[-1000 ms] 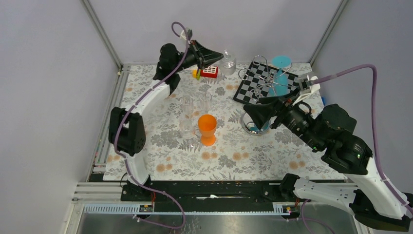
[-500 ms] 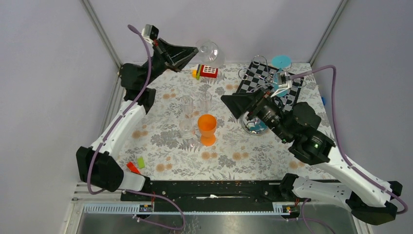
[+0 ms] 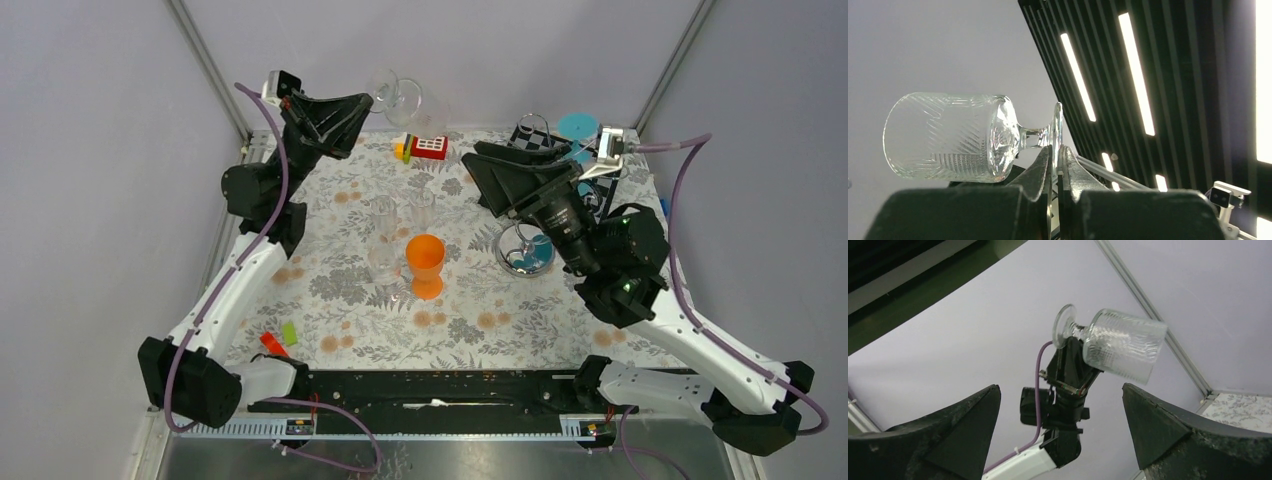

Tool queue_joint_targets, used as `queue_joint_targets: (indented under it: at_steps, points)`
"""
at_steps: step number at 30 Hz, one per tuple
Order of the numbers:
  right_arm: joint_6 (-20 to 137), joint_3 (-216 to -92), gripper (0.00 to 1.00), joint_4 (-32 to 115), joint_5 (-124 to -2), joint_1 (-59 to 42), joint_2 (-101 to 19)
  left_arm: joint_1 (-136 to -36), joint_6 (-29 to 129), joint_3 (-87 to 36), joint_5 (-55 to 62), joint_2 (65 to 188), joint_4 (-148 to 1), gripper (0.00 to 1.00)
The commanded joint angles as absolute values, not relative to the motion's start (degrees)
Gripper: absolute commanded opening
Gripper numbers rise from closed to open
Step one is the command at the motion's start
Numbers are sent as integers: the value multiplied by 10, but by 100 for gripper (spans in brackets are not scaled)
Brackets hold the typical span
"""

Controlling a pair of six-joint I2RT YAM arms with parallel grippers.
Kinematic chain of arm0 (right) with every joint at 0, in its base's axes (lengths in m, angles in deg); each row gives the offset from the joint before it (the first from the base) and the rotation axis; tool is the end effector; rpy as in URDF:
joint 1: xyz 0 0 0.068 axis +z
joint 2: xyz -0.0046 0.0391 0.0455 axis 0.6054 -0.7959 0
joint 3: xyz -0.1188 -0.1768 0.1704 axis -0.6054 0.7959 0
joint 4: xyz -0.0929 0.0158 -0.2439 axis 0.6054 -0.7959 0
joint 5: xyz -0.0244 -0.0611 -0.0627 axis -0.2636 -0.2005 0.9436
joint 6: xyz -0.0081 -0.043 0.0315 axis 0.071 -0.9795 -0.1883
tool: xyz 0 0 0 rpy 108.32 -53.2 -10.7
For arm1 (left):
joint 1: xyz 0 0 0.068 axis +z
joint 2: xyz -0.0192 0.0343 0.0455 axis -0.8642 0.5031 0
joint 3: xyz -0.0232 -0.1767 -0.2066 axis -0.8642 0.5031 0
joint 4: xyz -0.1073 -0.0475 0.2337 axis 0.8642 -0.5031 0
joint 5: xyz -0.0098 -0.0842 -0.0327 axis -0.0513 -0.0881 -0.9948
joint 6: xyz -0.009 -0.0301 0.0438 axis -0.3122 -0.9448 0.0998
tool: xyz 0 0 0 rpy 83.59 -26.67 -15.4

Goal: Take the wine glass off the wine glass rack

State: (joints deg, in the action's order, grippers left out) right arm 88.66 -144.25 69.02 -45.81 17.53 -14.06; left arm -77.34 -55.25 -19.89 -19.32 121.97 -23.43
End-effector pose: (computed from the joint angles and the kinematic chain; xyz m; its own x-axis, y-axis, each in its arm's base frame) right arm 0.1080 0.1429 0.5040 -0.1554 0.8132 -0.5608 -0.7996 0.2298 0.5548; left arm 0.2320 -0.0928 0.4847 -0.8468 -0.5301 -0.0431 0.3691 -0.5272 -0.7654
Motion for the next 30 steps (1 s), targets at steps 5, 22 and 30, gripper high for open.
queue_joint_targets:
  at_steps: [5, 22, 30]
  points:
    - [925, -1484, 98, 772, -538, 120, -197, -773, -606, -189, -126, 1152, -181, 0]
    - [1128, -1591, 90, 1012, -840, 47, -362, -773, -640, -207, -133, 1126, -153, 0]
    - [1222, -1646, 71, 1081, -893, 45, -420, -773, -643, -207, -136, 1118, -146, 0]
